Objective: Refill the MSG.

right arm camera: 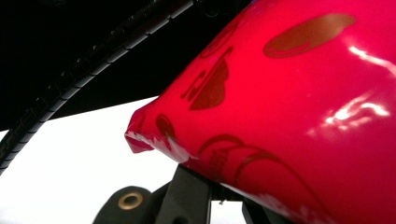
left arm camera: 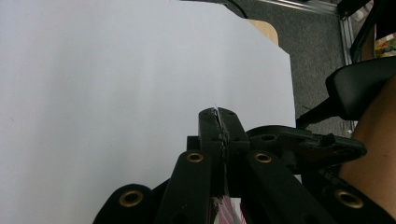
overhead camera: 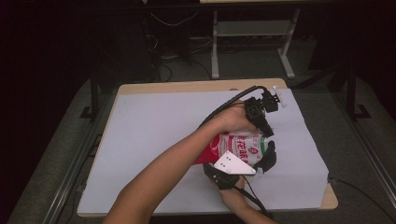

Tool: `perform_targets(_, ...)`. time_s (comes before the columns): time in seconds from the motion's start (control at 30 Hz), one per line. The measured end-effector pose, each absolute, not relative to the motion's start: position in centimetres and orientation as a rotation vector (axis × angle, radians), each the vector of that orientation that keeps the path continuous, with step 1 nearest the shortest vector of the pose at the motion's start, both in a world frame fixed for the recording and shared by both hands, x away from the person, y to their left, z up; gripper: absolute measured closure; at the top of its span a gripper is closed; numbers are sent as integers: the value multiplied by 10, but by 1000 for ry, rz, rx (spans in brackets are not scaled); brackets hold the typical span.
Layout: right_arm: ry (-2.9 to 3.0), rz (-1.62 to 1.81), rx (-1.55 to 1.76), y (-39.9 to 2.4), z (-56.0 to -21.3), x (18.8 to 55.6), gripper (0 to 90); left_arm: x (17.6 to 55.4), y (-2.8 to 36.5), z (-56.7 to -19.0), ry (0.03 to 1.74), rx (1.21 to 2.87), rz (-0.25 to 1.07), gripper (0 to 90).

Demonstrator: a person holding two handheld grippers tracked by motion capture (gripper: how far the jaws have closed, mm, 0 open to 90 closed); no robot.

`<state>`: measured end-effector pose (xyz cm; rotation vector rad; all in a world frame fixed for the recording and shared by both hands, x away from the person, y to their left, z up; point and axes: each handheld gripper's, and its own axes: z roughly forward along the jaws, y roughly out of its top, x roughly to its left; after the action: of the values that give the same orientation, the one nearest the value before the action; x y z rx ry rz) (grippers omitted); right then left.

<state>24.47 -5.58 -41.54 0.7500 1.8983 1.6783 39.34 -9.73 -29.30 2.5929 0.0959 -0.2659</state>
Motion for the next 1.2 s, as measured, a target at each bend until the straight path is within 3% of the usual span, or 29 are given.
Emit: perform_targets(1.2, 1898, 1681, 752, -56, -415, 245, 900, 395, -98, -295, 99, 2600, -264, 898)
